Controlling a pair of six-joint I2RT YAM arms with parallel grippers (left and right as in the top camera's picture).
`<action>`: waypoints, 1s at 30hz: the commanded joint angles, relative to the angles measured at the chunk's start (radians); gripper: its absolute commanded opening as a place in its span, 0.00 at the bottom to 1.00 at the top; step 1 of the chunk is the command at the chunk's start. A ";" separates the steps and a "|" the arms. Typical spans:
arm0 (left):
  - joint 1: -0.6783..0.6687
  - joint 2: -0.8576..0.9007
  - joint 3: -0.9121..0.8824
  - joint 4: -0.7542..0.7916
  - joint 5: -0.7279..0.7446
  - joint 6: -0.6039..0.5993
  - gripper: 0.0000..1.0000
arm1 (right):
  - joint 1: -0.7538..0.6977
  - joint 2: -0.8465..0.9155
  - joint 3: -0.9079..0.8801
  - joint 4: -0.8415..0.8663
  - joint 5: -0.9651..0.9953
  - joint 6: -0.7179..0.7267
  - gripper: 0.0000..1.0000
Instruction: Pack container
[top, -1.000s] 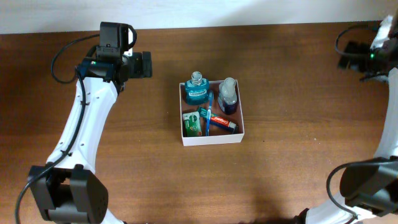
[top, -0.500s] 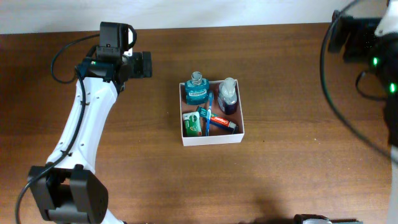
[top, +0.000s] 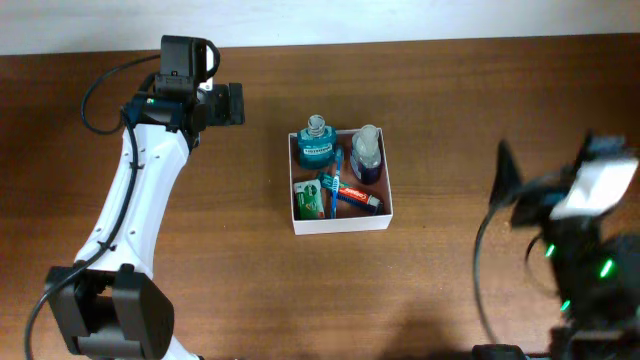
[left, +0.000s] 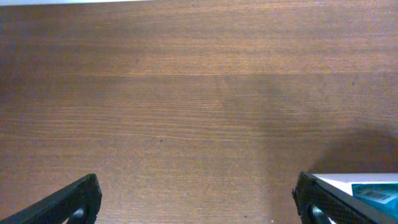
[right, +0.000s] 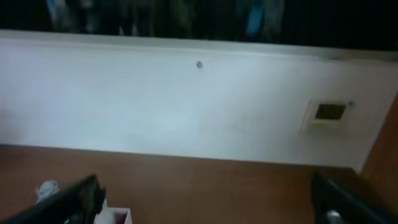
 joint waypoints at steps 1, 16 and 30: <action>0.003 -0.014 0.011 0.002 -0.007 -0.010 0.99 | 0.009 -0.168 -0.249 0.147 -0.050 -0.001 0.98; 0.003 -0.014 0.011 0.003 -0.007 -0.010 0.99 | 0.009 -0.544 -0.740 0.377 -0.060 0.066 0.99; 0.003 -0.014 0.011 0.002 -0.007 -0.010 0.99 | 0.009 -0.579 -0.779 0.288 -0.053 0.066 0.98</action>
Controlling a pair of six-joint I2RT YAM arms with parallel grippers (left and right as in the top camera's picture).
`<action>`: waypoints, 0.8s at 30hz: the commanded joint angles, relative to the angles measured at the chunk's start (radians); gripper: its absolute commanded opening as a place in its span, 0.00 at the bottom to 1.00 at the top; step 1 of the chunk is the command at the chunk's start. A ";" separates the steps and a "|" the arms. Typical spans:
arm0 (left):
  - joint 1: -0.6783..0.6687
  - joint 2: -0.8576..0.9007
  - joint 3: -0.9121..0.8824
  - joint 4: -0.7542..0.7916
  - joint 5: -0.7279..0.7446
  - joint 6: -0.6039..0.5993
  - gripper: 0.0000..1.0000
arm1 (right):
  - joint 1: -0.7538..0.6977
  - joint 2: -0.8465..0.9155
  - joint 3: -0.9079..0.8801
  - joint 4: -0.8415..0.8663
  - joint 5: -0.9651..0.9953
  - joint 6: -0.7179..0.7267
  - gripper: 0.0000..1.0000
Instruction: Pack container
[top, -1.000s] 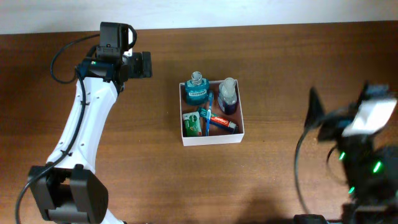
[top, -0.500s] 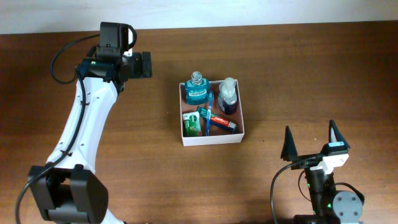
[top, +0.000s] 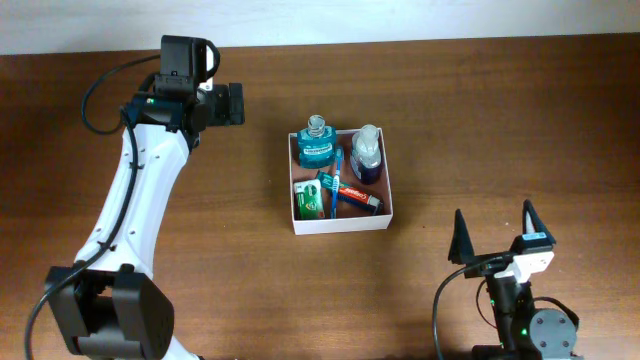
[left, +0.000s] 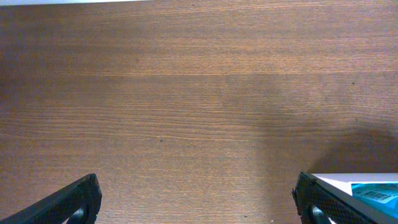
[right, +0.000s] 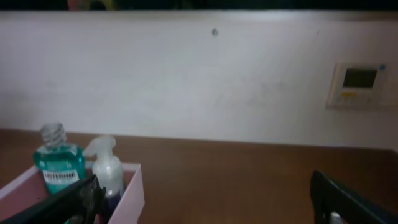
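The white box (top: 299, 224) stands mid-table and holds a teal mouthwash bottle (top: 316, 147), a clear spray bottle (top: 366, 153), a blue toothbrush (top: 331, 189), a red toothpaste tube (top: 357, 197) and a green pack (top: 309, 201). My left gripper (top: 236, 104) hovers open and empty over bare wood left of the box; the box's corner (left: 364, 184) shows beside its right finger. My right gripper (top: 493, 225) is open and empty near the front right, facing the box. Its view shows the mouthwash bottle (right: 57, 163), the spray bottle (right: 107, 169) and the box wall (right: 129, 194).
A brown wooden table (top: 480, 110) spreads all round the box. Its far edge meets a white wall (right: 199, 81), which carries a small panel (right: 357, 81). The left arm (top: 130, 210) stretches from the front left corner.
My right arm was raised and blurred at the table's right side; now it sits low at the front right, and its camera faces the box instead of the wall. The left arm is unmoved.
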 joint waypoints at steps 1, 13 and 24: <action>0.003 -0.014 0.011 0.002 -0.006 -0.010 0.99 | 0.008 -0.011 -0.024 -0.043 -0.005 0.008 0.98; 0.003 -0.014 0.011 0.002 -0.006 -0.010 0.99 | 0.008 -0.011 -0.024 -0.270 0.013 0.008 0.98; 0.003 -0.014 0.011 0.002 -0.006 -0.010 0.99 | 0.008 -0.011 -0.024 -0.365 0.013 0.008 0.98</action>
